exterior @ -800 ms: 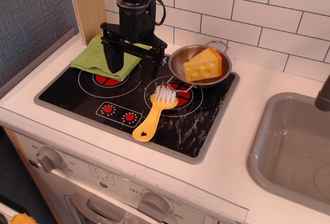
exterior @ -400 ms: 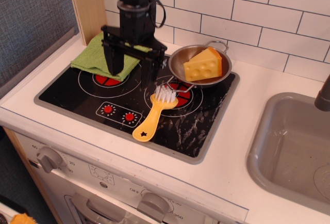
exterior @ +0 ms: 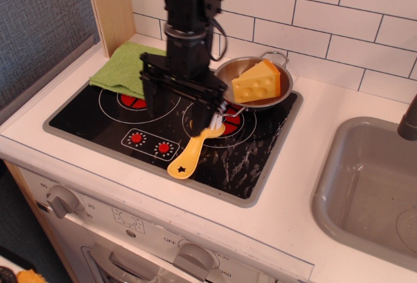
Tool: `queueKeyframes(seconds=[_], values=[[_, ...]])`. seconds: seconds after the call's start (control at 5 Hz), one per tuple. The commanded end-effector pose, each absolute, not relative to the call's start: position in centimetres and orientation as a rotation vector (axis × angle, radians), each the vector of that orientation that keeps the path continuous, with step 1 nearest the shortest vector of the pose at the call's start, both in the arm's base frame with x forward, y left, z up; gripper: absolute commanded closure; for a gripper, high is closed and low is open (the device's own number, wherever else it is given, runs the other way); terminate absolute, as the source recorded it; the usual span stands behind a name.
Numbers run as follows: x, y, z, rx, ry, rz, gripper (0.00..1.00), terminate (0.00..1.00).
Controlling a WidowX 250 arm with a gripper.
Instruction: Place the yellow brush on the cloth.
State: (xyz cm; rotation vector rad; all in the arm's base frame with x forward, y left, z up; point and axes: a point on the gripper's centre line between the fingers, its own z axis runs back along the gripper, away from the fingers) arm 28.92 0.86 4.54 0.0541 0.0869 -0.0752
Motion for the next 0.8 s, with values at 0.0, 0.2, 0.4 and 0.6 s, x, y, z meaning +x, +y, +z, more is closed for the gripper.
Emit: queueKeyframes(seconds=[0.0,0.2,0.4,0.6], values=[[30.3,-2.0,4.2,0.016,0.036,0.088,0.0,0.0],[30.5,-1.4,2.8,0.061,0.004,0.149,0.0,0.0],[30.4,-0.3,2.3,0.099,-0.007,0.114,0.0,0.0],[29.6,0.3,1.5,0.137,0.011,0.066,0.0,0.0]])
